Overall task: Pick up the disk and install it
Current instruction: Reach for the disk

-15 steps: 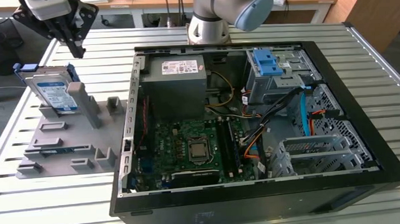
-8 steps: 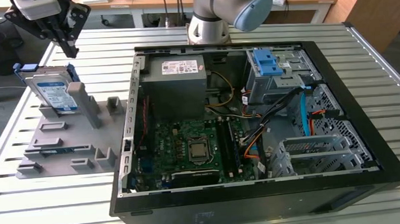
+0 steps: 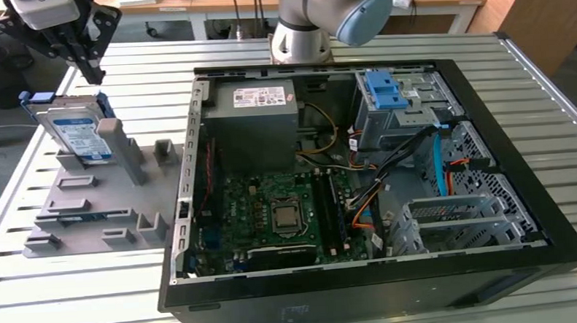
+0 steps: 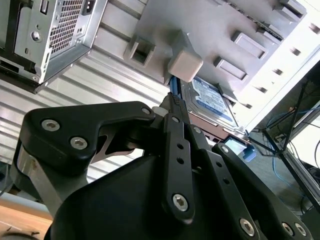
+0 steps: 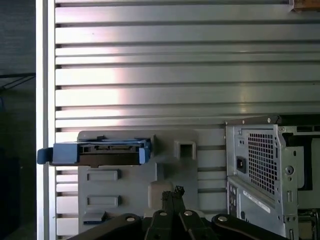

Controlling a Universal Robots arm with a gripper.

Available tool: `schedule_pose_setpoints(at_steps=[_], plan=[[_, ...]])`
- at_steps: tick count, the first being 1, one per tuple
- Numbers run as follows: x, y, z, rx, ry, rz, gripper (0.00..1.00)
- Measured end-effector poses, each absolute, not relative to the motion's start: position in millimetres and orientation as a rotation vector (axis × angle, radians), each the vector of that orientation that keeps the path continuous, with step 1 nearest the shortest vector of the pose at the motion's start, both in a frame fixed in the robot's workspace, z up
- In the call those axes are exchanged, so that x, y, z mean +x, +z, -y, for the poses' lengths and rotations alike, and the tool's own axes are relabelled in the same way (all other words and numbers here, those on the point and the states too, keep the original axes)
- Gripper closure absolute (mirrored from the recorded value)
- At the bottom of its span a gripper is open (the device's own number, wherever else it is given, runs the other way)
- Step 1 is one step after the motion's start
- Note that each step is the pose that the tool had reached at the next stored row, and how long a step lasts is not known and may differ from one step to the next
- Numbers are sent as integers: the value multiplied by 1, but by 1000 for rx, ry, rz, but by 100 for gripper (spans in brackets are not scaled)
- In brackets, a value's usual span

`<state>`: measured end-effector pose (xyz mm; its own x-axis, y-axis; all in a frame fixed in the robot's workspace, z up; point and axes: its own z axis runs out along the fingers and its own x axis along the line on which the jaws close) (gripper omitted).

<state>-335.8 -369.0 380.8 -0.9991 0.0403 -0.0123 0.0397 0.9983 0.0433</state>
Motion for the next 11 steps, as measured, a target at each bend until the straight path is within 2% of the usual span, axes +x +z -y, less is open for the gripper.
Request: schedule_pose_setpoints(at_steps=[11], plan=[[-359,380,369,63,67,-3127,89]])
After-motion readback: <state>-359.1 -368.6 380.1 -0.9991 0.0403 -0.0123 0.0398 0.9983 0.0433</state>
